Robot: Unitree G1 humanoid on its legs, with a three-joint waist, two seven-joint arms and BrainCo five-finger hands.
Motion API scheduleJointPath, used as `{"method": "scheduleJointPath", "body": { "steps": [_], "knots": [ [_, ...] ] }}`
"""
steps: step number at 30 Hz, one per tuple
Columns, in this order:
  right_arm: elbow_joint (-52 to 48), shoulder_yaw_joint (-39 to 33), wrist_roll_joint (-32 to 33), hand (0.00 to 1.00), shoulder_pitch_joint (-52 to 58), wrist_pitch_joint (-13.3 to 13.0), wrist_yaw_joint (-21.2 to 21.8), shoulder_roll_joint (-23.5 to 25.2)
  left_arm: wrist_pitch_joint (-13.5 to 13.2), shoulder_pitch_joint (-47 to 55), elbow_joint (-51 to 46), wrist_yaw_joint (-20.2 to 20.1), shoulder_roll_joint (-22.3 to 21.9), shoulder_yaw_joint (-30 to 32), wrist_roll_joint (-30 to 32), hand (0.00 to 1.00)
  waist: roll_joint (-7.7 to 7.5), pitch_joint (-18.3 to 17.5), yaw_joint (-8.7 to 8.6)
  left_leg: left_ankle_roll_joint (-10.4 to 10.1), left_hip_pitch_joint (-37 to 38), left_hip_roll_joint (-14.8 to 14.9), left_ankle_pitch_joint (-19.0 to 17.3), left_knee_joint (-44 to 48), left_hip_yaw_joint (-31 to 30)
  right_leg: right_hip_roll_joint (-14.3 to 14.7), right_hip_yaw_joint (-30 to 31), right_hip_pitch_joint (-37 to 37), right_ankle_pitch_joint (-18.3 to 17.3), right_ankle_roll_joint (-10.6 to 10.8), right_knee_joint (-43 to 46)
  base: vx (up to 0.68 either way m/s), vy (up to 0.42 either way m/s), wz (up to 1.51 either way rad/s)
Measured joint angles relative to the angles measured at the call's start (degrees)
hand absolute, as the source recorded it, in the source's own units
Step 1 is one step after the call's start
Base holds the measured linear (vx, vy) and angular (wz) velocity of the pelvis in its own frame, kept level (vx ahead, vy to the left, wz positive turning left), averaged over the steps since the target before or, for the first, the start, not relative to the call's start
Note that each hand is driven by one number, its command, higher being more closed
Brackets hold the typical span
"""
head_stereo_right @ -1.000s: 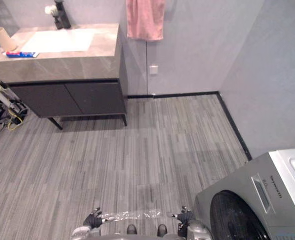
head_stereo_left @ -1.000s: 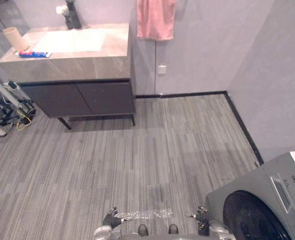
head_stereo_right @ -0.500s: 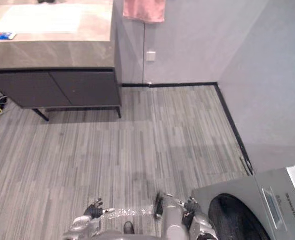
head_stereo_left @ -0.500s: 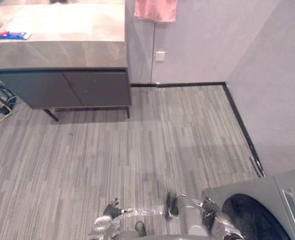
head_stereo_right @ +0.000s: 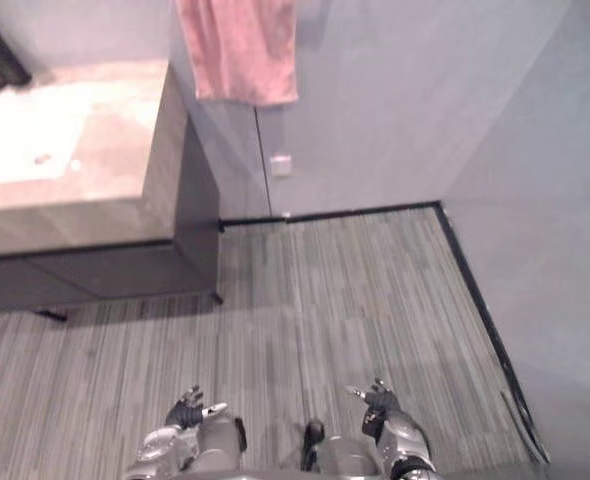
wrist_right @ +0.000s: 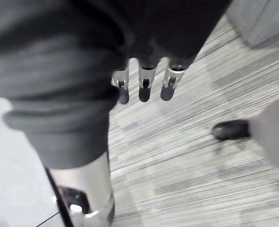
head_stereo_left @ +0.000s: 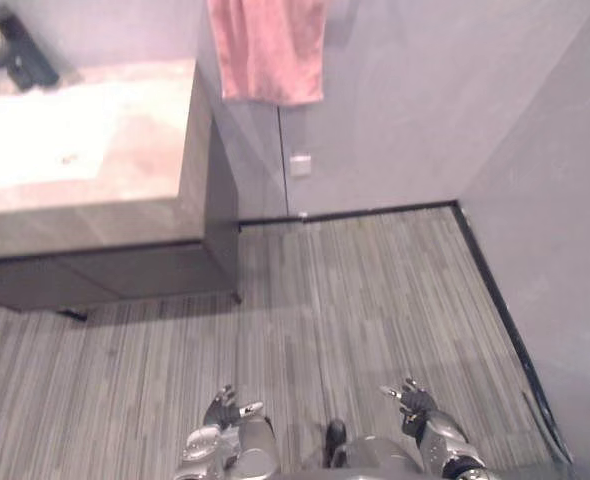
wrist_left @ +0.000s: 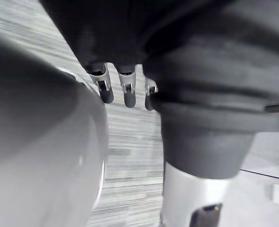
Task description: Organize washtable
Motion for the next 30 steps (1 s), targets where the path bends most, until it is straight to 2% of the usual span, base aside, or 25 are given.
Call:
{"method": "scheduleJointPath", "body": {
  "steps": [2, 3, 4, 6, 7, 8, 9, 10, 11, 12, 13, 14, 15, 16, 17, 18, 19, 20, 21, 22, 23, 24, 26, 28, 30],
  "knots": [
    [0.1, 2.1, 0.0, 0.00, -1.7, 0.0, -0.1, -1.4, 0.0, -0.2, -0.3, 0.1, 0.0, 0.4, -0.3, 0.00, 0.32, -0.1, 0.81, -0.2, -3.5, -1.8, 0.2, -16.2, 1.0, -1.2, 1.1, 3.0, -2.2, 2.3, -2.3, 0.59, 0.082, -0.57],
    [0.1, 2.9, 0.0, 0.00, -2.7, -0.1, -0.2, -2.3, 0.0, 0.5, 0.1, 0.1, -0.3, 0.5, -0.2, 0.00, 1.49, -0.7, 0.82, -1.5, -3.5, -3.3, 1.5, -34.4, 0.9, -1.5, 1.9, 5.3, -3.1, 3.3, -4.3, 0.60, 0.206, -0.48],
    [0.0, 2.9, -0.1, 0.00, -3.2, -0.4, -0.2, -2.6, 0.1, 1.4, 0.1, 0.1, -0.8, 0.6, -0.1, 0.00, 2.99, -1.4, 1.23, -4.6, -3.1, -4.2, 3.4, -50.0, -0.5, -1.1, 3.3, 7.8, -4.1, 4.6, -6.0, 0.63, 0.244, -0.49],
    [0.0, 3.0, -0.5, 0.00, -2.7, -0.9, -0.3, -3.3, 0.2, 2.6, 0.9, 0.3, -0.5, 0.9, -0.2, 0.00, 3.35, -1.9, 2.35, -4.2, -3.2, -5.1, 3.6, -52.5, -2.9, -1.7, 5.7, 11.6, -7.9, 5.4, -5.3, 0.65, 0.320, -0.67],
    [0.0, 3.5, -0.6, 0.00, -2.1, -1.1, -0.3, -2.4, 0.2, 3.3, 1.6, 0.4, -0.1, 1.8, -0.2, 0.00, 2.11, -3.0, 2.73, -1.4, -2.9, -6.7, 9.5, -50.5, -4.3, -3.2, 7.1, 11.9, -10.5, 4.6, -2.2, 0.82, 0.385, -0.62],
    [0.0, 4.7, -0.7, 0.00, -1.1, -1.2, -0.5, -0.9, 0.2, 4.1, 2.9, 0.6, 1.2, 2.9, -0.2, 0.00, -1.20, -5.1, 2.46, 0.7, -2.5, -9.2, 11.7, -50.1, -4.2, -5.8, 7.6, 8.6, -11.9, 6.3, 6.0, 0.72, 0.306, -0.29],
    [0.0, 4.9, -1.0, 0.00, -0.6, -1.2, -0.5, -0.4, 0.2, 4.1, 3.5, 0.9, 1.9, 2.9, -0.2, 0.00, -2.49, -5.7, 2.18, 0.8, -1.8, -9.8, 11.7, -50.0, -4.1, -6.9, 7.9, 6.4, -11.9, 6.5, 11.1, 0.74, 0.276, -0.16],
    [0.4, 5.1, -1.8, 0.00, 0.2, -1.3, -0.5, 0.4, 0.4, 3.8, 4.4, 1.3, 3.2, 2.5, -0.2, 0.00, -5.07, -5.9, 2.18, 3.3, 0.9, -12.3, 10.4, -49.6, -2.8, -9.0, 8.8, 1.9, -9.2, 10.3, 23.8, 0.74, 0.260, 0.08],
    [0.6, 5.1, -2.4, 0.00, 1.2, -1.2, -0.4, 0.9, 0.6, 3.5, 5.5, 1.4, 4.2, 1.7, -0.2, 0.00, -6.47, -5.9, 1.40, 4.7, 4.5, -14.5, 8.1, -49.4, -2.0, -10.9, 9.1, -1.4, -1.5, 15.1, 34.7, 0.72, 0.242, 0.20],
    [0.6, 5.2, -2.7, 0.00, 1.6, -1.2, -0.2, 1.0, 0.6, 3.5, 5.7, 1.4, 4.3, 1.3, -0.2, 0.00, -6.36, -5.9, 0.58, 5.3, 6.4, -15.3, 6.8, -49.3, -2.5, -11.2, 9.3, -2.6, 4.0, 18.2, 39.3, 0.83, 0.236, 0.30],
    [-0.1, 5.9, -2.8, 0.00, 1.9, -1.2, 0.2, 0.4, 3.6, 3.6, 8.0, 2.5, 4.2, 0.2, -0.2, 0.00, -4.86, -5.0, 0.37, 5.9, 11.9, -15.8, 4.4, -50.1, -2.7, -12.4, 7.9, -6.9, 4.5, 18.3, 50.4, 0.67, 0.175, 0.10],
    [-0.7, 6.7, -2.8, 0.00, 2.2, -1.2, 0.3, 0.0, 4.4, 4.4, 8.3, 2.6, 3.8, 0.0, -0.2, 0.00, -3.97, -4.6, 0.36, 6.1, 14.3, -15.7, 3.9, -51.3, -2.6, -13.0, 6.3, -9.1, 3.0, 16.8, 53.3, 0.75, 0.203, -0.03],
    [-2.3, 7.5, -2.8, 0.00, 2.1, -1.2, 0.3, -0.3, 5.8, 6.0, 8.5, 2.6, 3.9, -2.8, -0.1, 0.00, -2.72, -4.2, 0.39, 5.9, 18.7, -15.6, 3.8, -54.6, -2.6, -14.5, 1.7, -12.2, -1.9, 13.4, 54.1, 0.44, 0.127, -0.03],
    [-2.9, 7.4, -2.8, 0.00, 2.1, -1.3, 0.3, -0.3, 6.5, 6.5, 8.8, 2.7, 4.0, -4.5, -0.2, 0.00, -2.09, -3.9, 0.37, 5.9, 20.9, -15.4, 3.8, -56.3, -2.7, -15.1, -1.1, -13.4, -4.3, 12.3, 52.5, 0.50, 0.120, 0.16],
    [-3.9, 7.4, -2.7, 0.00, 2.3, -1.3, 0.2, -0.6, 7.7, 6.7, 9.7, 2.8, 4.2, -6.4, -0.2, 0.00, -1.02, -3.3, 0.15, 5.9, 23.9, -14.9, 3.8, -58.1, -3.6, -15.4, -5.6, -14.8, -7.3, 11.6, 46.2, 0.43, 0.046, 0.42],
    [-5.2, 7.4, -2.7, 0.00, 2.5, -1.3, 0.1, -0.8, 8.4, 7.0, 10.1, 2.8, 4.3, -7.2, -0.2, 0.00, -0.55, -3.1, -0.54, 5.9, 24.8, -14.6, 3.8, -58.2, -4.5, -14.9, -7.6, -15.7, -8.5, 11.8, 38.4, 0.47, -0.008, 0.80],
    [-7.8, 7.3, -2.5, 0.00, 2.8, -1.4, -0.1, -0.9, 8.5, 7.8, 10.1, 3.0, 4.4, -7.6, -0.4, 0.00, -0.35, -3.2, -1.68, 5.4, 25.5, -14.4, 3.5, -58.2, -5.3, -14.0, -7.8, -16.5, -8.0, 12.6, 26.8, 0.43, -0.071, 1.17],
    [-10.2, 7.2, -2.3, 0.00, 3.9, -1.5, -0.5, -0.8, 8.4, 8.4, 10.0, 3.7, 5.1, -8.9, -0.8, 0.00, -0.55, -3.3, -2.38, 3.5, 26.9, -14.5, 2.3, -59.0, -5.3, -13.4, -7.1, -16.6, -2.4, 13.0, 15.4, 0.36, -0.086, 1.15],
    [-10.9, 7.2, -2.2, 0.00, 4.5, -1.5, -0.9, -0.6, 8.4, 8.7, 10.0, 3.8, 5.8, -9.4, -1.0, 0.00, -1.11, -3.5, -2.33, 2.5, 27.8, -15.0, 1.6, -59.9, -5.1, -13.5, -5.9, -16.8, 3.3, 13.2, 11.3, 0.27, -0.092, 1.00],
    [-11.6, 7.3, -2.1, 0.00, 5.2, -1.5, -1.2, 0.4, 8.4, 9.4, 9.7, 3.8, 7.5, -9.6, -1.3, 0.00, -3.61, -4.1, -2.03, 2.2, 29.1, -16.9, 1.3, -61.4, -5.5, -14.5, -2.9, -18.5, 12.2, 12.8, 9.1, 0.24, -0.159, 0.44],
    [-11.8, 7.4, -2.1, 0.00, 5.1, -1.6, -1.2, 0.4, 8.3, 10.2, 9.5, 4.1, 7.5, -9.3, -1.5, 0.00, -2.65, -4.4, -1.00, 1.4, 30.3, -16.1, 0.8, -62.2, -5.6, -13.9, -2.5, -18.8, 8.6, 12.0, 11.8, 0.27, -0.249, 0.25],
    [-13.5, 7.4, -2.2, 0.00, 4.8, -1.6, -1.3, 0.3, 8.4, 10.4, 9.6, 4.8, 6.3, -8.6, -1.5, 0.00, -1.38, -5.1, -0.75, 0.4, 29.6, -14.2, -0.1, -61.3, -5.8, -12.8, -3.0, -17.9, 8.3, 11.8, 9.4, 0.30, -0.299, 0.01],
    [-16.6, 8.3, -2.2, 0.00, 5.2, -1.6, -1.3, 0.2, 7.6, 10.4, 9.6, 5.2, 6.4, -7.8, -2.4, 0.00, -0.36, -5.4, -0.83, -0.9, 27.5, -12.0, -1.1, -59.4, -6.7, -10.5, -5.0, -16.1, 9.8, 10.6, 4.4, 0.18, -0.220, 0.17],
    [-22.3, 10.8, -2.1, 0.00, 6.3, -1.6, -1.6, -0.3, 3.5, 10.3, 5.8, 4.7, 5.5, -6.5, -2.8, 0.00, -0.44, -5.6, -0.66, -2.3, 25.8, -9.6, -2.4, -57.1, -7.6, -7.9, -6.8, -13.3, 11.4, 9.8, -1.4, 0.09, -0.206, 0.19],
    [-26.7, 12.4, -2.2, 0.00, 6.6, -1.8, -2.2, -0.6, 1.2, 9.4, 4.0, 3.9, 3.7, -5.9, -2.9, 0.00, -0.09, -5.7, -0.70, -3.2, 24.8, -7.8, -4.0, -54.9, -7.8, -6.4, -7.2, -12.1, 11.3, 9.4, -3.1, 0.05, -0.148, -0.02]
  ]
}}
